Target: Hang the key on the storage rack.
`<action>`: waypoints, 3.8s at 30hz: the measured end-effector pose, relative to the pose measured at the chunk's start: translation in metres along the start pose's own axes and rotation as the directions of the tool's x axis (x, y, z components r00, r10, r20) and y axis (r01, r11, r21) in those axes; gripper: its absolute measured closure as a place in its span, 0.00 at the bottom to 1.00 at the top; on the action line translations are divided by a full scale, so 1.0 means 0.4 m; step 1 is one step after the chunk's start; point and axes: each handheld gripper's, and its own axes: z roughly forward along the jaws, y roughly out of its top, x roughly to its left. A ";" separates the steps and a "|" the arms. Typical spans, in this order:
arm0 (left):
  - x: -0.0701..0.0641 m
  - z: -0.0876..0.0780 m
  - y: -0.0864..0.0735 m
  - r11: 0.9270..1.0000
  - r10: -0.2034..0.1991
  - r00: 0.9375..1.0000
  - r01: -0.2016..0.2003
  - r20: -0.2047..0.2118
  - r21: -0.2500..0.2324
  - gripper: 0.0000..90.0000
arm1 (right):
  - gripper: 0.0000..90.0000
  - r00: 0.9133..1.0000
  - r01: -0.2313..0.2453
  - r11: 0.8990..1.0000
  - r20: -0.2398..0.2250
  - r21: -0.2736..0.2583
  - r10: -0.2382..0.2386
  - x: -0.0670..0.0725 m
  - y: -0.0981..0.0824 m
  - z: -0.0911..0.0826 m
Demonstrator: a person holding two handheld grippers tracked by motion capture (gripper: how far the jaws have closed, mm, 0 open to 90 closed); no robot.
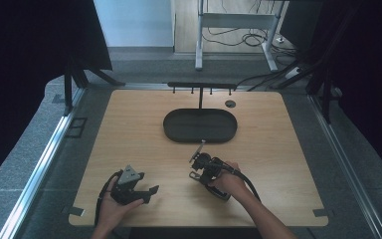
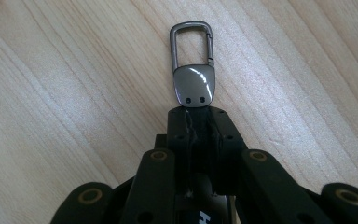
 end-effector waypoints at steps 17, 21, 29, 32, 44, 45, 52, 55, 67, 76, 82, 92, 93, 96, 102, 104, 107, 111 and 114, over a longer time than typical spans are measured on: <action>0.001 0.003 -0.001 1.000 0.001 1.000 -0.001 0.000 0.006 0.29 | 0.90 0.999 -0.034 0.997 -0.002 -0.070 0.034 -0.015 -0.024 -0.037; -0.001 0.005 -0.002 1.000 0.002 1.000 -0.002 0.001 0.009 0.29 | 0.90 0.999 -0.033 0.996 0.002 -0.086 0.033 -0.015 -0.029 -0.042; -0.001 0.007 -0.002 1.000 0.003 1.000 -0.003 0.002 0.013 0.29 | 0.90 0.999 -0.050 0.989 0.007 -0.138 0.052 -0.020 -0.040 -0.073; -0.001 0.008 -0.003 1.000 0.002 1.000 -0.002 0.002 0.013 0.29 | 0.90 0.998 -0.059 0.984 0.010 -0.170 0.062 -0.023 -0.046 -0.093; -0.003 0.011 -0.003 1.000 0.009 1.000 -0.009 0.002 0.022 0.29 | 0.90 0.998 -0.057 0.962 0.013 -0.266 0.063 -0.029 -0.078 -0.133; -0.003 0.012 -0.003 1.000 0.009 1.000 -0.009 0.002 0.022 0.29 | 0.90 0.998 -0.058 0.960 0.014 -0.273 0.065 -0.029 -0.081 -0.135; -0.004 0.016 -0.004 1.000 0.009 1.000 -0.009 0.003 0.023 0.29 | 0.90 0.997 -0.070 0.945 0.005 -0.319 0.076 -0.023 -0.103 -0.159; -0.006 0.017 -0.004 1.000 0.011 1.000 -0.011 0.005 0.028 0.29 | 0.90 0.997 -0.071 0.936 0.008 -0.344 0.079 -0.019 -0.112 -0.169; -0.007 0.021 -0.005 0.999 0.010 1.000 -0.010 0.005 0.030 0.29 | 0.90 0.995 -0.086 0.896 0.004 -0.435 0.097 -0.019 -0.140 -0.195; -0.008 0.022 -0.005 0.999 0.011 1.000 -0.011 0.006 0.031 0.29 | 0.90 0.993 -0.098 0.869 0.013 -0.485 0.119 -0.032 -0.158 -0.220; -0.008 0.022 -0.005 0.999 0.011 1.000 -0.011 0.007 0.033 0.29 | 0.90 0.991 -0.107 0.856 0.019 -0.506 0.135 -0.037 -0.162 -0.235; -0.007 0.022 -0.005 0.999 0.010 1.000 -0.010 0.006 0.035 0.29 | 0.90 0.987 -0.120 0.836 0.027 -0.535 0.159 -0.050 -0.162 -0.249; -0.007 0.023 -0.006 0.999 0.009 1.000 -0.010 0.006 0.036 0.29 | 0.90 0.986 -0.120 0.834 0.030 -0.539 0.161 -0.052 -0.162 -0.250; -0.007 0.023 -0.006 0.999 0.009 1.000 -0.009 0.007 0.037 0.29 | 0.90 0.985 -0.128 0.829 0.028 -0.544 0.171 -0.057 -0.163 -0.253; -0.007 0.022 -0.006 0.999 0.008 1.000 -0.008 0.006 0.037 0.29 | 0.90 0.983 -0.134 0.820 0.033 -0.557 0.183 -0.064 -0.163 -0.259; -0.006 0.023 -0.006 0.999 0.008 1.000 -0.008 0.006 0.037 0.29 | 0.90 0.982 -0.137 0.816 0.033 -0.561 0.187 -0.067 -0.163 -0.261; -0.006 0.023 -0.006 0.999 0.007 1.000 -0.007 0.006 0.037 0.29 | 0.90 0.980 -0.143 0.809 0.035 -0.570 0.197 -0.073 -0.162 -0.266; -0.005 0.022 -0.006 0.999 0.007 1.000 -0.008 0.006 0.037 0.29 | 0.90 0.977 -0.147 0.803 0.042 -0.578 0.209 -0.079 -0.161 -0.271; -0.005 0.023 -0.006 0.999 0.007 1.000 -0.007 0.007 0.037 0.29 | 0.90 0.975 -0.151 0.796 0.044 -0.587 0.217 -0.084 -0.159 -0.275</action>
